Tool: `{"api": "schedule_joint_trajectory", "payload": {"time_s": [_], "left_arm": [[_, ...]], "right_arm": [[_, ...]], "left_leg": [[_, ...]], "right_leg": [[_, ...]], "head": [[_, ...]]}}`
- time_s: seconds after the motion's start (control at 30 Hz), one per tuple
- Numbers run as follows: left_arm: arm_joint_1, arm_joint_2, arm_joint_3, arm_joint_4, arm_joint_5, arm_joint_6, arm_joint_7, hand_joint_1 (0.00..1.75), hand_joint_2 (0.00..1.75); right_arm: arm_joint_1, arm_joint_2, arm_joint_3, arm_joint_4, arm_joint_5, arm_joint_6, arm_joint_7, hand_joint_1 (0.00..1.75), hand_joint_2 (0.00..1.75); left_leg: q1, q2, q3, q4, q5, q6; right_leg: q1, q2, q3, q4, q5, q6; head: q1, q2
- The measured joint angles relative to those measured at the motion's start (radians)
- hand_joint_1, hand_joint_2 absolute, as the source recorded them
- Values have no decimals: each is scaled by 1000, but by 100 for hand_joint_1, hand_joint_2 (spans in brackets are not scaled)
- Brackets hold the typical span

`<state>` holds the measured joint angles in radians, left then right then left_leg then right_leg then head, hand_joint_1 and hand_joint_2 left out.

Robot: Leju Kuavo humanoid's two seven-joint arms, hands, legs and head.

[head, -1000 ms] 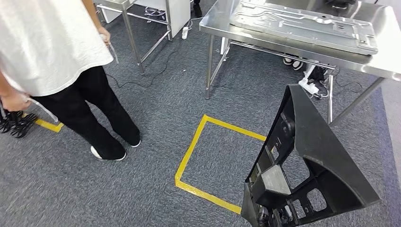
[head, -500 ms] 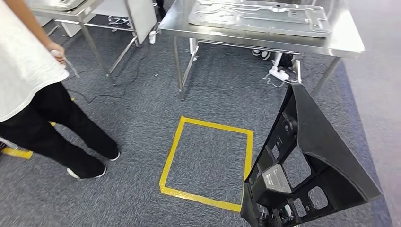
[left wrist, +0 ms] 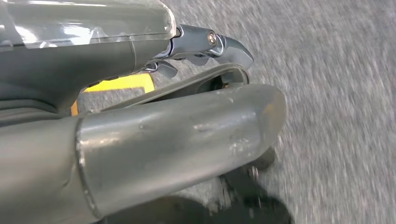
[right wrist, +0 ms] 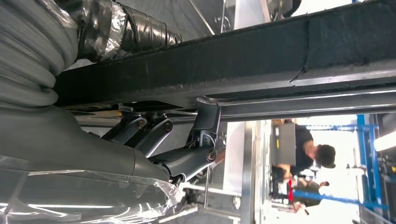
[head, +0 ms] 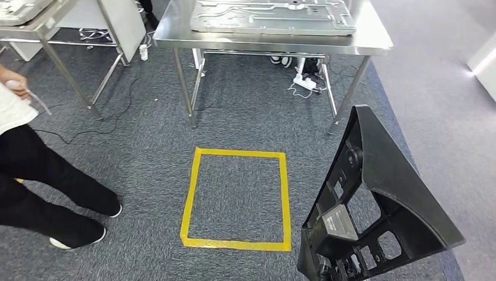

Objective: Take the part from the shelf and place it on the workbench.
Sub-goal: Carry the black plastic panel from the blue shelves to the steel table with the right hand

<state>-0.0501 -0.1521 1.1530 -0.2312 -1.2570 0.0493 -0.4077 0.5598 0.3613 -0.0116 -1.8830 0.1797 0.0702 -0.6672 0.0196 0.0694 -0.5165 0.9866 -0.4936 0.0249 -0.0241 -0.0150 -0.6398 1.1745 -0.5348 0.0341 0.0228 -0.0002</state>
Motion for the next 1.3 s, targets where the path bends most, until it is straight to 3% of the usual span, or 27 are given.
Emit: {"api": "schedule_joint_trajectory", "payload": {"time_s": [0.07,0.1,0.2,0.27,0.33,0.37,0.4,0.43,0.47,0.53,0.57,0.63,0.73,0.8,0.9,0.97,1.0,1.07,1.13,1.17,1.23,1.3], "left_arm": [[-1,0,0,0,0,-1,0,0,0],[-2,0,0,0,-1,0,-1,0,0],[-7,0,0,0,-1,1,-5,0,0],[-8,1,0,0,-1,0,-8,0,0],[-5,2,0,0,-1,-2,-10,0,0],[-3,2,0,0,-1,-3,-11,0,0],[0,3,0,0,-1,-4,-11,0,0],[3,3,0,0,-1,-4,-10,0,0],[5,3,0,0,-1,-4,-10,0,0],[7,5,0,0,-1,-4,-10,0,0],[7,7,1,0,-2,-5,-10,0,0],[4,10,1,0,-2,-6,-9,0,0],[5,10,1,0,-2,-7,-9,0,0],[8,9,1,0,-2,-8,-9,0,0],[8,10,2,0,-5,-9,-8,0,0],[10,10,2,0,-7,-10,-7,0,0],[12,9,2,0,-8,-10,-7,0,0],[13,8,3,0,-9,-11,-6,0,0],[10,8,5,0,-10,-12,-4,0,0],[7,8,6,0,-11,-12,-4,0,0],[0,8,7,0,-13,-11,-3,0,0],[-5,9,8,0,-14,-11,-3,0,0]], "right_arm": [[-1,0,0,0,0,-6,0,175,175],[-1,0,1,0,3,-12,-1,175,175],[1,0,1,0,19,-36,-1,175,175],[2,0,3,0,29,-43,-1,175,175],[1,0,9,0,35,-45,-1,175,175],[0,0,12,1,37,-48,-2,175,175],[0,0,14,2,39,-52,-2,175,175],[1,0,16,3,41,-55,-2,175,175],[1,0,17,5,42,-57,-2,175,175],[1,0,21,7,46,-60,-2,175,175],[0,0,23,7,48,-61,-2,175,175],[0,0,27,9,50,-65,-2,175,175],[0,-2,29,10,50,-72,-2,175,175],[-1,-3,31,11,51,-74,-3,175,175],[-1,-7,32,13,51,-84,-2,175,175],[0,-11,33,15,51,-92,-1,175,175],[0,-12,34,16,50,-94,-1,175,175],[0,-14,34,18,50,-97,-1,175,175],[-1,-17,37,22,50,-104,-1,175,175],[-1,-18,40,24,51,-109,0,175,175],[-1,-20,46,25,50,-115,-1,175,175],[-2,-20,50,25,50,-115,-1,175,175]], "left_leg": [[-3,16,3,6,-9,-11],[-5,21,5,8,-12,-18],[-3,30,13,8,-16,-37],[1,-1,0,42,-41,-47],[3,-45,-57,160,-102,-51],[3,-55,-95,233,-131,-52],[3,-59,-126,288,-144,-52],[2,-59,-142,308,-136,-50],[2,-60,-137,288,-108,-46],[-3,-61,-84,160,-28,-32],[-6,-61,-57,95,-5,-24],[-13,-61,-29,29,-3,-10],[-10,-62,-3,8,-15,5],[-6,-63,28,-4,-22,12],[-5,-63,60,-8,-48,15],[-4,-64,90,-8,-75,12],[-2,-64,109,-9,-90,9],[-1,-63,146,-8,-125,1],[-3,-61,175,-18,-150,-13],[-4,-60,186,-21,-149,-21],[-4,-61,172,29,-108,-35],[-3,-62,88,170,-60,-42]], "right_leg": [[4,-33,68,-117,41,-8],[8,-42,83,-145,46,-13],[12,-29,82,-155,46,-32],[6,-19,84,-163,48,-46],[5,-9,86,-167,46,-57],[7,-4,87,-167,44,-61],[10,2,90,-167,41,-63],[12,9,95,-167,37,-64],[15,15,102,-166,32,-64],[17,24,120,-166,19,-60],[19,26,127,-166,12,-55],[19,30,135,-164,4,-43],[19,29,143,-144,4,-24],[17,25,101,-68,-9,-16],[13,22,-34,98,-67,-5],[10,20,-86,106,-94,-2],[10,18,-90,67,-77,-3],[12,10,-83,-35,33,-6],[18,5,-73,-82,117,-22],[22,6,-66,-85,119,-33],[20,12,-36,-101,101,-52],[16,14,9,-129,83,-65]], "head": [[0,0],[-1,0],[-1,0],[-1,0],[-2,0],[-2,0],[-1,0],[-1,0],[-1,0],[-1,0],[-1,0],[-1,0],[-2,0],[-1,0],[-1,0],[-1,0],[0,0],[0,0],[-1,0],[-2,0],[-2,0],[-3,0]]}}
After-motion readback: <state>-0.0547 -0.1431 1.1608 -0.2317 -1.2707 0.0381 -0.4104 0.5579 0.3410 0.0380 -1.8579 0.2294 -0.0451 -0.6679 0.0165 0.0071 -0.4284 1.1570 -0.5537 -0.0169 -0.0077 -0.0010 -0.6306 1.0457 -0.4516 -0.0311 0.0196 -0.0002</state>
